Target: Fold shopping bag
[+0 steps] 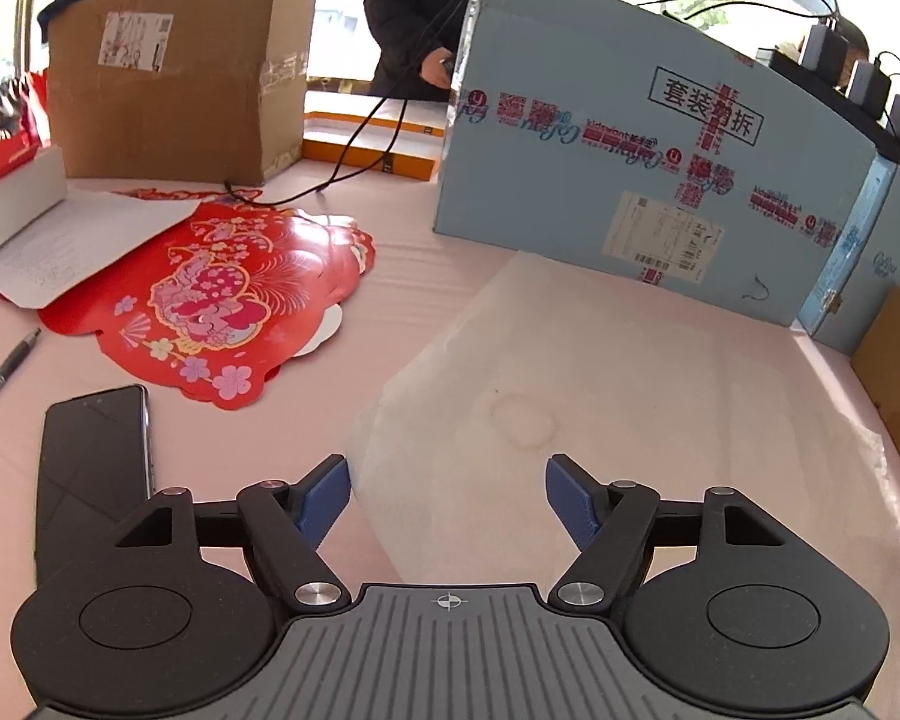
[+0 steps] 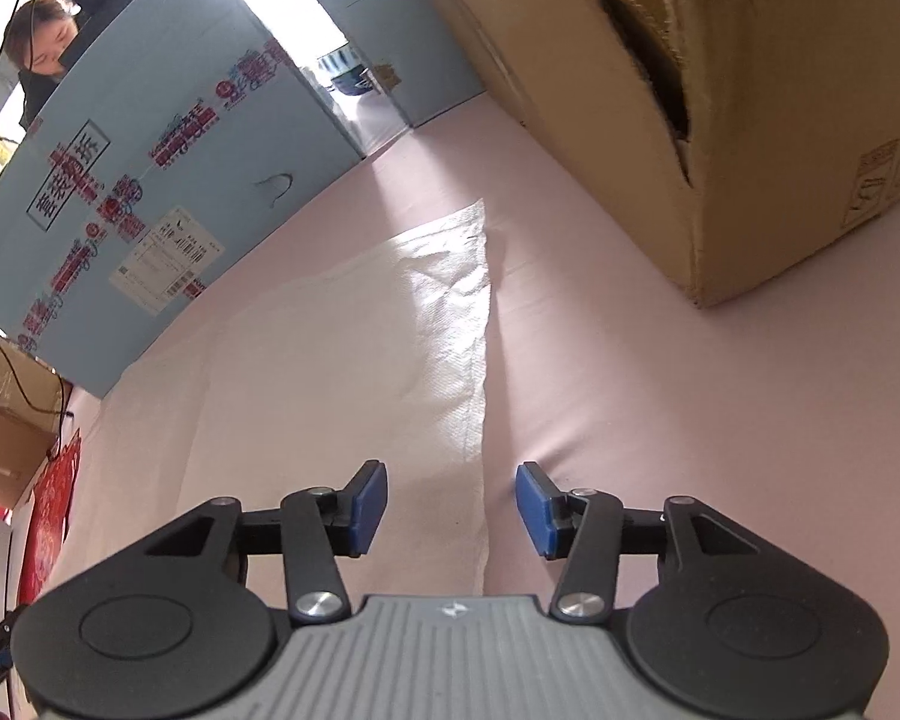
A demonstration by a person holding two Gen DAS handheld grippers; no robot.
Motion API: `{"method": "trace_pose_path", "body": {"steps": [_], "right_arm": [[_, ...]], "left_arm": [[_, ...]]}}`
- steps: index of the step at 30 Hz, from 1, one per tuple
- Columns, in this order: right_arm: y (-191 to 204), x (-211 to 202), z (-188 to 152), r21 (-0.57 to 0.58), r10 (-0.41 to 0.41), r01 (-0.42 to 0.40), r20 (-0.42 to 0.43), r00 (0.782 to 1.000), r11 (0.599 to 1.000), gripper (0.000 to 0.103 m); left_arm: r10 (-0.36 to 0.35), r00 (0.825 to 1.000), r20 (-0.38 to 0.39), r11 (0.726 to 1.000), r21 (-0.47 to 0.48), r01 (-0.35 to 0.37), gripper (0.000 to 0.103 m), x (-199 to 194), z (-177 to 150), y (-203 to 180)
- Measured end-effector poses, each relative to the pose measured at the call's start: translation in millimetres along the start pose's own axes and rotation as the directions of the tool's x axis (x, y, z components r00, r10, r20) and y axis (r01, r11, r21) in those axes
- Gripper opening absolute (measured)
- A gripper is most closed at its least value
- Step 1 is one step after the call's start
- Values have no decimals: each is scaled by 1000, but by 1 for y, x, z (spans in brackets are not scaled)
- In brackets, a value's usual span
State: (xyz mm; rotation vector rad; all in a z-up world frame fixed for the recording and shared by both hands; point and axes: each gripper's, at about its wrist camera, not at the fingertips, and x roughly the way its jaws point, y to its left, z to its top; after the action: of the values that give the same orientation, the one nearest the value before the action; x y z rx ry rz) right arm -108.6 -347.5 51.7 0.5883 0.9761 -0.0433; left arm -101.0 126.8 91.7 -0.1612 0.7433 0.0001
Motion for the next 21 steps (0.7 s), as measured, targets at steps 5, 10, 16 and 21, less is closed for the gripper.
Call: {"method": "trace_pose_path", "body": {"steps": [5,10,16,21], "right_arm": [[-6,-10,-9,11,108,-108,-175,979,994,50],[-16,-17,-10,27,175,-174,-270,947,984,50],[-28,-13,-7,88,258,-242,-333,907,966,51],[-38,-16,-16,148,310,-273,-381,871,950,49]], "left_arm": [[-33,998,-52,994,107,39,73,-5,-19,-41],[23,1000,-17,931,366,-16,73,-13,-41,-99],[-46,996,-77,867,493,79,82,-3,-56,-138],[-66,979,-193,896,420,143,84,21,-64,-140]]}}
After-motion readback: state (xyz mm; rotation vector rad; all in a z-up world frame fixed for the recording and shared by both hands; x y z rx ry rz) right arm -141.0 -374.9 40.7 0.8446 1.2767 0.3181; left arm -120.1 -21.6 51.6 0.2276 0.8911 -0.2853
